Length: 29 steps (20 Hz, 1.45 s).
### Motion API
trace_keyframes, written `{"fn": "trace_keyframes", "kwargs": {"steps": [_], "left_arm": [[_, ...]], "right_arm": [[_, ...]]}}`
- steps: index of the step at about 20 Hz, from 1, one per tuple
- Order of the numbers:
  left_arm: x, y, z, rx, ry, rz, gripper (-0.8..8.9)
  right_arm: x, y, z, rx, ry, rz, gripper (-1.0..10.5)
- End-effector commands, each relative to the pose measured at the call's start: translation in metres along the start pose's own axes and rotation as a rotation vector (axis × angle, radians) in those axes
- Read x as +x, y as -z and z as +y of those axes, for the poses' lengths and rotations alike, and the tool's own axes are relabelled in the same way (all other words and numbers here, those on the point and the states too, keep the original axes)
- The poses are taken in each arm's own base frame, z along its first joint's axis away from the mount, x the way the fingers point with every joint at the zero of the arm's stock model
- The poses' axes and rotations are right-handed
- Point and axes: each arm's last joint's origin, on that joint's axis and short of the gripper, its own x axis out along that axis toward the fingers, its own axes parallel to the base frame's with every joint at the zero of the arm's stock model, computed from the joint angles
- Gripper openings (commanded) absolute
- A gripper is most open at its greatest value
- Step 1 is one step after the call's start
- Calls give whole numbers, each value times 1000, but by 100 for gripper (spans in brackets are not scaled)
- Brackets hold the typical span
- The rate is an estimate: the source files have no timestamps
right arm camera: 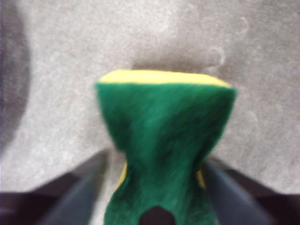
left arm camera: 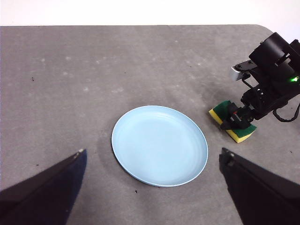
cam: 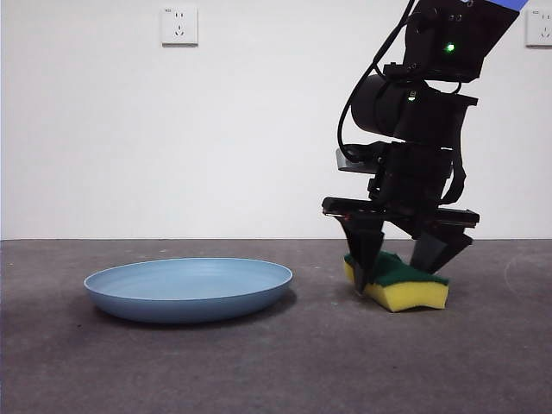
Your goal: Pick up the plate,pick up the cloth,clean the plate with the cloth
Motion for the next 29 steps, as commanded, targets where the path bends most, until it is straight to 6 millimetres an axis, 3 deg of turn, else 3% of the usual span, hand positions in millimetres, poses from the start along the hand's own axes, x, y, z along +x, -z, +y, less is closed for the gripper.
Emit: {"fn": "trace_keyframes", "kwargs": {"steps": [1, 6, 12, 15, 17, 18, 21, 25, 29], "left_arm": [[1, 1, 0, 6, 4, 1, 470], [1, -1, 0, 33, -13, -23, 470], [20, -12, -2, 60, -9, -41, 467], [42, -19, -3, 90, -12, -17, 434], [59, -21, -3, 114, -15, 14, 200], [66, -21, -3, 122, -18, 31, 30], [82, -22, -3, 138, -17, 59, -8], [84, -25, -3, 176, -14, 35, -8], [87, -16, -1, 169, -7, -23, -9]], "right_arm": [[4, 3, 0, -4, 2, 18, 670], [-14, 0, 1, -6, -4, -33, 665], [-70, 3, 2, -5, -16, -133, 650], [-112, 12, 2, -8, -23, -190, 345], [-137, 19, 2, -11, -28, -241, 42], [-149, 22, 2, -17, -31, -272, -15], [-181, 33, 3, -33, -42, -371, -9], [-214, 50, 11, -87, -66, -489, -9], [-218, 81, 20, -108, -122, -646, -11]]}}
